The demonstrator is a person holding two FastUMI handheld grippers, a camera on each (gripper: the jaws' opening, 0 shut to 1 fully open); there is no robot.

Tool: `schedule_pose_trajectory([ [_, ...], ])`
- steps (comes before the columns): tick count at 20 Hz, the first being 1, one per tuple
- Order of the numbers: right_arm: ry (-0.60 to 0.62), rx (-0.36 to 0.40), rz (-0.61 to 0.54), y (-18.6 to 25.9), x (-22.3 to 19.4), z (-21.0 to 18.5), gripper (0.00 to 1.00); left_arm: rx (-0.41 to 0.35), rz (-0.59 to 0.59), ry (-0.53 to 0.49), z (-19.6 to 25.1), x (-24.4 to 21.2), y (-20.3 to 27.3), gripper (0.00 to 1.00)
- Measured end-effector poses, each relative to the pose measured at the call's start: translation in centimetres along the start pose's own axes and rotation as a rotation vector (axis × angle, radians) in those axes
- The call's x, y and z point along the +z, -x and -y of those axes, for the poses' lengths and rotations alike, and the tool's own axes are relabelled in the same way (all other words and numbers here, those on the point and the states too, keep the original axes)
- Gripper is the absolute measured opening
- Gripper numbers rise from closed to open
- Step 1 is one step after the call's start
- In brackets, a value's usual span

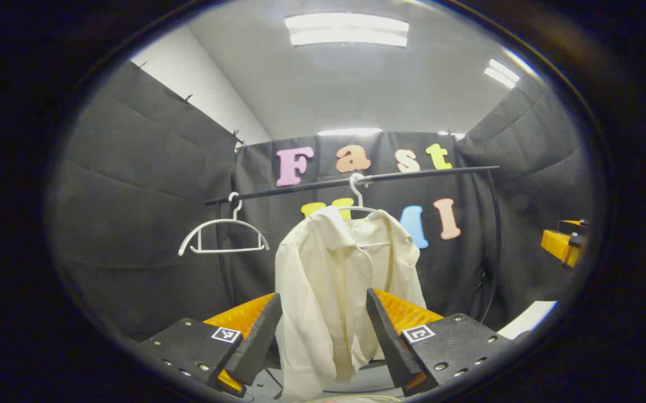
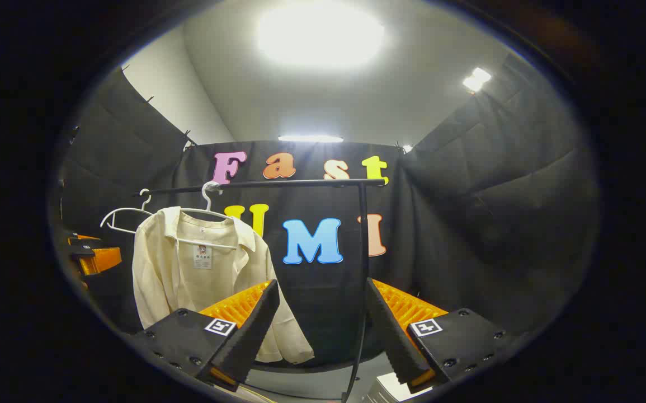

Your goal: Grasp the clothes on the hanger with both hands and then place them into the laundry hamper below.

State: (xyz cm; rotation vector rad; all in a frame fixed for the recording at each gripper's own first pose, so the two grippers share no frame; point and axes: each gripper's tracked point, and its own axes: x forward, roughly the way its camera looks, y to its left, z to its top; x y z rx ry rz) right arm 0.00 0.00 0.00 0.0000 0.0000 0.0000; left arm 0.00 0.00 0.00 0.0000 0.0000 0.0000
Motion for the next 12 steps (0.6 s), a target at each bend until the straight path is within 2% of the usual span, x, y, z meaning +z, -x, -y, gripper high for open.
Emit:
schedule_pose_trajectory([
  [7,-0.013,-0.016,-0.009,-0.1,-0.1,-0.5,0.97,-0.024,-0.007,-0.013,0.8,-0.2,-0.6,0.89],
  [12,-0.019,0.002,-0.033,-0.7,-0.7,-0.6,0.97,-0.032,0.000,-0.022,1.4,0.1,-0.5,0.89],
])
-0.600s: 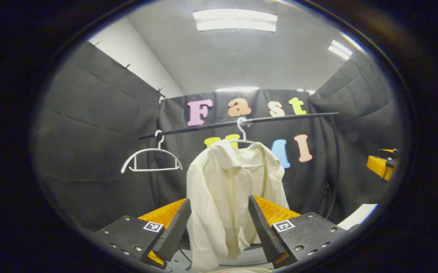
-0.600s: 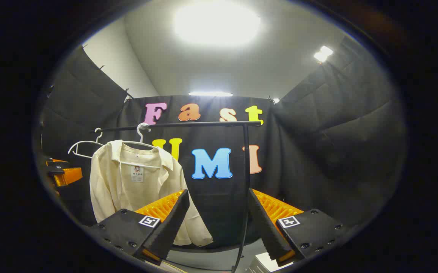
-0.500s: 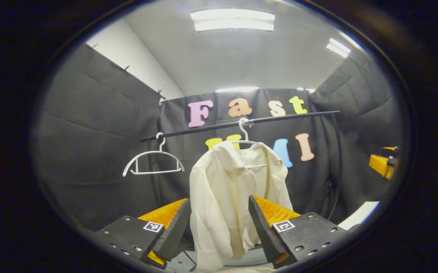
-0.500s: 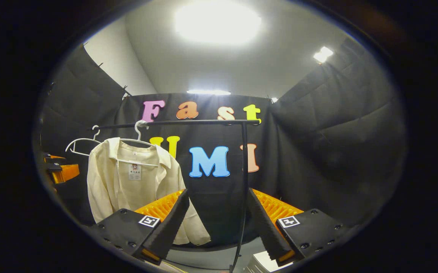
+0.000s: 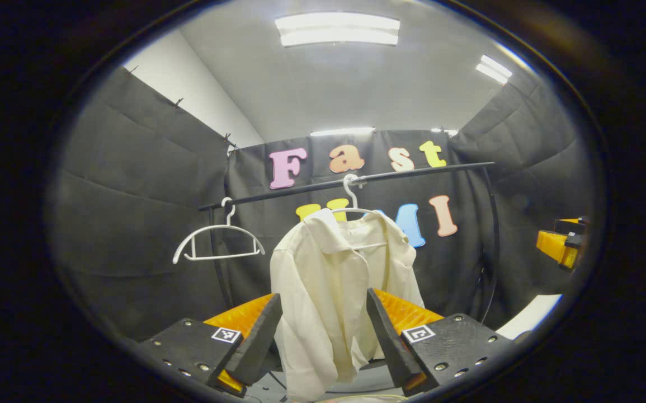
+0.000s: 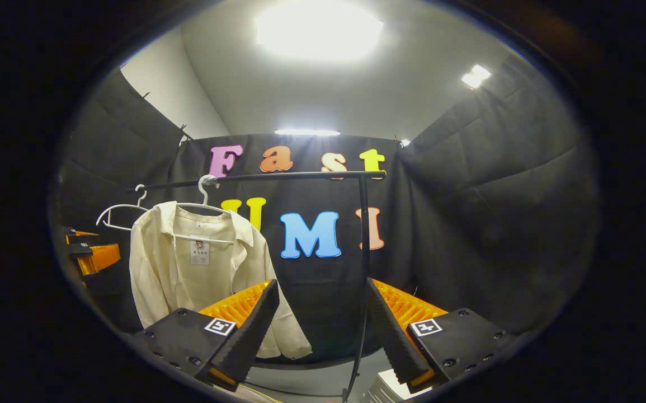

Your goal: Grasp the clothes on the hanger with both hands and then place them into the laundry hamper below.

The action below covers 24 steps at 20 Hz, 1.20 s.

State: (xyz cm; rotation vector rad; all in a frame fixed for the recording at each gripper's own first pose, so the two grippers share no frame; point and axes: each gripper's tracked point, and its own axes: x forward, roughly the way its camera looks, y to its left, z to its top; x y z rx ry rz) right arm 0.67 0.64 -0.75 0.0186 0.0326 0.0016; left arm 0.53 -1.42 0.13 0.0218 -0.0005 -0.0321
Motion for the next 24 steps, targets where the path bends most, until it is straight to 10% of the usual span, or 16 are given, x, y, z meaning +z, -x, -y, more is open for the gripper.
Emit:
schedule_pose_trajectory([
  [12,-0.012,0.011,-0.021,-1.8,-0.6,0.6,0.97,0.022,-0.009,0.007,0.7,-0.6,-0.9,0.89],
  [24,-0.067,0.220,-0.042,-8.5,-1.5,-5.1,0.98,0.047,-0.009,0.002,4.9,-0.1,-7.1,0.89],
])
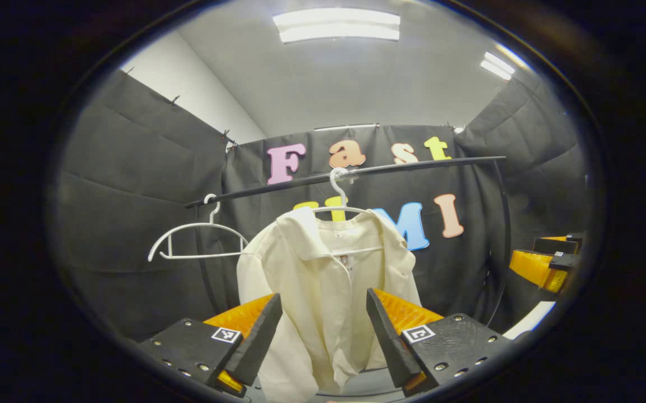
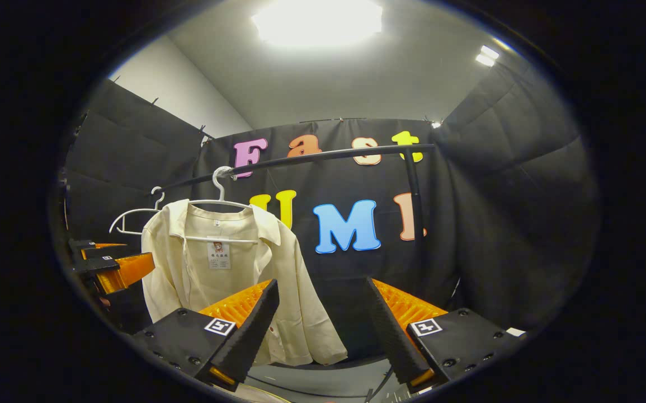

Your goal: Grasp the clothes on the hanger with both hands and then place them into the laundry hamper below.

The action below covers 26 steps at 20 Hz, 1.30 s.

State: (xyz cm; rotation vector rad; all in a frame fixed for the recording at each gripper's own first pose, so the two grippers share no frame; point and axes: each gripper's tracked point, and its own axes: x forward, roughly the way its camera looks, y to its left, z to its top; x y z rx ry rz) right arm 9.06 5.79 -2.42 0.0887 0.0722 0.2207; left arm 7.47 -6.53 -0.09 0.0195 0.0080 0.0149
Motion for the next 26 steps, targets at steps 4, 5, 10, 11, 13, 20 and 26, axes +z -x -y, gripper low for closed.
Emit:
schedule_pose_trajectory([
  [4,-0.025,0.070,0.001,-2.7,0.1,-1.3,0.98,0.027,-0.001,-0.008,0.5,0.0,-2.6,0.89],
  [5,-0.029,0.086,0.004,-3.4,0.2,-1.5,0.97,0.034,0.002,-0.006,0.7,0.1,-3.0,0.89],
  [10,-0.058,0.166,0.001,-8.1,0.1,-4.1,0.94,0.081,-0.006,-0.015,0.4,-0.6,-5.7,0.89],
  [11,-0.059,0.182,-0.008,-9.0,-0.2,-4.7,0.96,0.090,-0.008,-0.021,0.3,-0.6,-6.3,0.89],
  [13,-0.068,0.213,-0.027,-10.7,-0.8,-5.9,0.96,0.103,-0.014,-0.019,0.3,-1.2,-7.4,0.89],
  [20,-0.065,0.284,-0.049,-16.3,-2.5,-9.5,0.94,0.180,-0.059,-0.036,-0.2,-3.4,-11.2,0.89],
  [26,-0.062,0.297,-0.088,-21.0,-4.9,-11.5,0.96,0.285,-0.090,-0.060,-1.6,-5.3,-13.6,0.87],
])
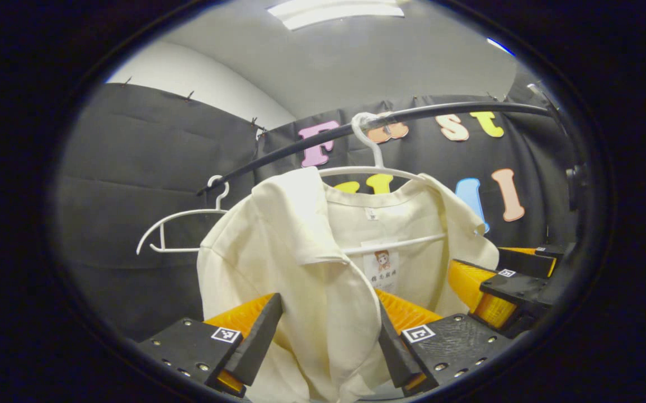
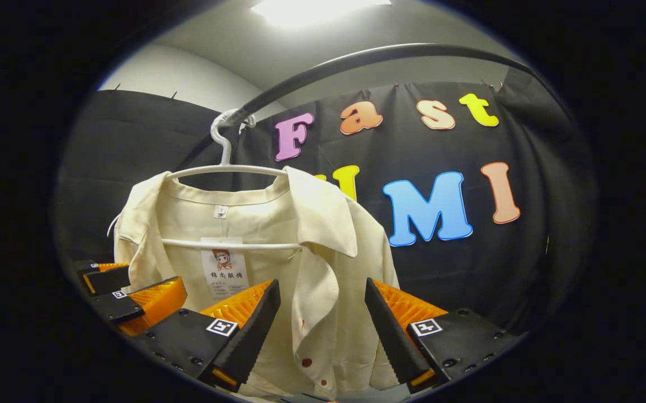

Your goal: Grasp the clothes on the hanger with both hands and then place them into the laundry hamper below.

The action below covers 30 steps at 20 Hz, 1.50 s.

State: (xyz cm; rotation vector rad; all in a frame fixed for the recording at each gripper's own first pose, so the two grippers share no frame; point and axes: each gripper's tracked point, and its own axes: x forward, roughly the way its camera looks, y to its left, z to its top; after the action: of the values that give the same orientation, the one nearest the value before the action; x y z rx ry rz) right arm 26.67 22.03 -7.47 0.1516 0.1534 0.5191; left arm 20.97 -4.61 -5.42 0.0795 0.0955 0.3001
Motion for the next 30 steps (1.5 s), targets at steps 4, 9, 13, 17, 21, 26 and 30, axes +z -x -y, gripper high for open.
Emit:
schedule_pose_trajectory([
  [4,0.010,-0.032,-0.012,-2.6,-0.6,0.2,0.96,0.038,-0.008,-0.019,0.2,-0.6,-1.5,0.87],
  [9,0.018,-0.082,-0.039,-4.5,-1.2,1.1,0.68,0.087,-0.030,-0.047,-0.2,-1.4,-3.3,0.71],
  [13,0.116,-0.162,0.040,-3.7,1.2,3.3,0.07,0.086,0.007,0.008,-1.3,-0.5,-2.0,0.34],
  [17,0.199,-0.230,0.092,-3.8,2.8,5.1,0.04,0.083,0.052,0.028,-3.4,0.6,-1.6,0.05],
  [21,0.243,-0.299,0.164,-3.2,5.4,6.6,0.00,0.094,0.108,-0.053,-6.1,3.6,-0.2,0.03],
  [26,0.273,-0.356,0.227,-3.3,8.2,8.6,0.00,0.121,0.151,-0.037,-9.1,6.5,1.4,0.03],
  [30,0.253,-0.380,0.248,-4.1,9.6,9.6,0.00,0.128,0.228,-0.057,-11.4,10.4,1.7,0.02],
])
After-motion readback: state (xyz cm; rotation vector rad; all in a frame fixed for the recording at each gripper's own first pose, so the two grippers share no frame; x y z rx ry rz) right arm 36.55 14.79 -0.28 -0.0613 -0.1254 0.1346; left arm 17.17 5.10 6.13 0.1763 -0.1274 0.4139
